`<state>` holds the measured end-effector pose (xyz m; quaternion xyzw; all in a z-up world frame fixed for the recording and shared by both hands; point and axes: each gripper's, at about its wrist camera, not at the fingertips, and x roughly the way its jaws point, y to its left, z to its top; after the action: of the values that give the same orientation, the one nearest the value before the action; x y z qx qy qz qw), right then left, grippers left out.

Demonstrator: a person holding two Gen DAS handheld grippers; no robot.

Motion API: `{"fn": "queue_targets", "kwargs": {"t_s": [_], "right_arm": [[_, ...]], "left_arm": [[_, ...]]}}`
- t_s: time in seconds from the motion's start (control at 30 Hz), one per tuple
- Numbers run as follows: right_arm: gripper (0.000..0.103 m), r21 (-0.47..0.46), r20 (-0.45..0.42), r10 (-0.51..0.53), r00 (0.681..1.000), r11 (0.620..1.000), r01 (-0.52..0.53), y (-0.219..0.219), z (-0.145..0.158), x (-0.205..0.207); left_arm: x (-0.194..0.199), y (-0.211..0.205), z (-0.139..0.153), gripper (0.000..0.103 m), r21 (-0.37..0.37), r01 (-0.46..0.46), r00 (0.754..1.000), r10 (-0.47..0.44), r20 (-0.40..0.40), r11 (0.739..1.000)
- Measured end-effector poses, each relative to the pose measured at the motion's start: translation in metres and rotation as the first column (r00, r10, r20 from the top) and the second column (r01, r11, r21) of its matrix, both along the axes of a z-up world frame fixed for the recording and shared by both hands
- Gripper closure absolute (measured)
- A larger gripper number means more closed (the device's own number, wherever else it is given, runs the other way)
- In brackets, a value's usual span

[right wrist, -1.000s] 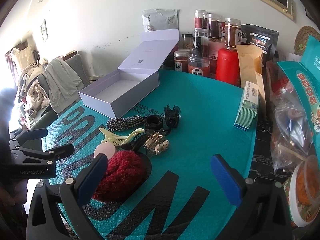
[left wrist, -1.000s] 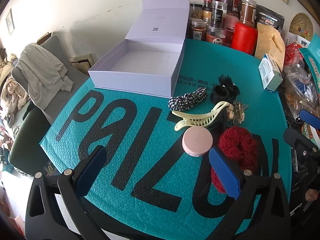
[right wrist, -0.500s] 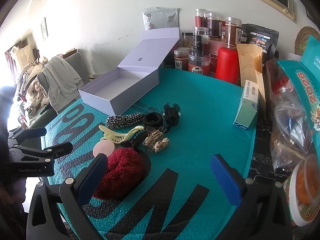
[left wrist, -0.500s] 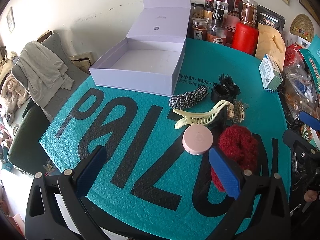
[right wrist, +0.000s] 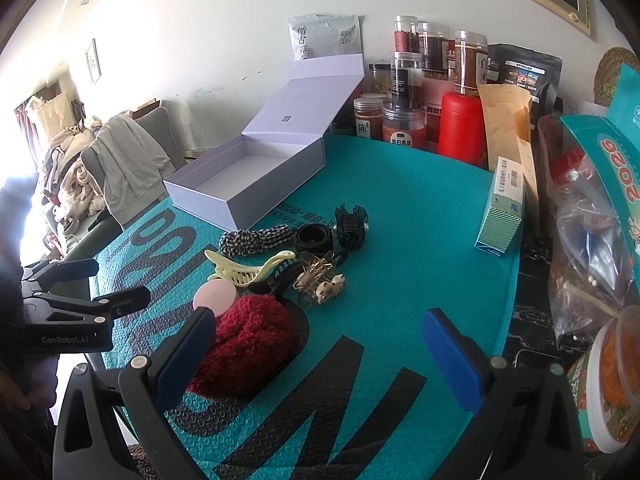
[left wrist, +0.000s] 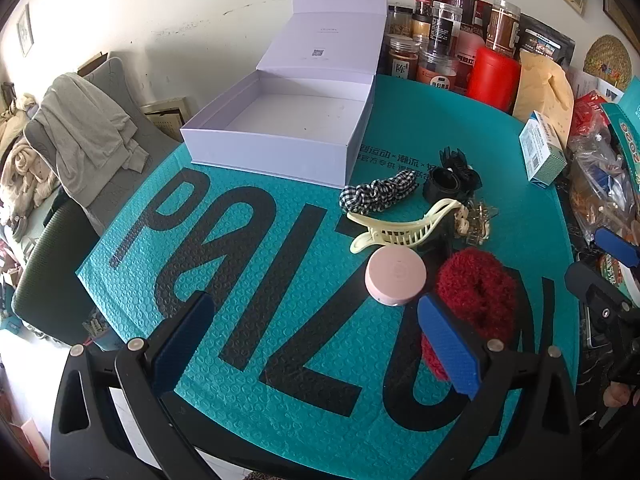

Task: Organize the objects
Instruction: 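Move both tools toward the pink compact and red scrunchie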

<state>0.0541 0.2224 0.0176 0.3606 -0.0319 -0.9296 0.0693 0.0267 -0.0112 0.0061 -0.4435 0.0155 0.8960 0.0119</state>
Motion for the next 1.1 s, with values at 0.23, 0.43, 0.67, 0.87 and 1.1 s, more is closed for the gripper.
{"fn": "queue_targets", "kwargs": {"t_s": [0.23,0.43,0.67,0.87,1.1], "right_arm": [[0.001,-0.002,0.0,0.007,1.0,1.0,-0.007,-0.002,0.001,0.004],[0.001,0.001,-0.007,0.016,1.0,1.0,-0.016,-0.005,0.002,0.012],[0.001,0.013,-0.012,0.023,1.0,1.0,-0.023,-0.008,0.002,0.024],[0.001,0.023,0.007,0.04,0.999,0.999,-0.04,-0.016,-0.005,0.03],[0.001,0.035,0.039,0.067,0.997,0.997,-0.069,-0.027,-0.018,0.031]], "left_arm": [[0.006,0.0,-0.001,0.001,0.0,-0.002,1.0,0.002,0.0,1.0],[0.017,-0.002,0.0,0.001,0.004,-0.011,1.0,0.011,-0.005,1.0],[0.032,-0.003,0.003,0.001,0.012,-0.013,1.0,0.013,-0.017,1.0],[0.041,-0.006,-0.005,0.001,0.018,-0.02,1.0,0.02,-0.001,1.0],[0.044,-0.013,-0.018,0.001,0.043,-0.011,1.0,0.01,0.018,0.999]]}}
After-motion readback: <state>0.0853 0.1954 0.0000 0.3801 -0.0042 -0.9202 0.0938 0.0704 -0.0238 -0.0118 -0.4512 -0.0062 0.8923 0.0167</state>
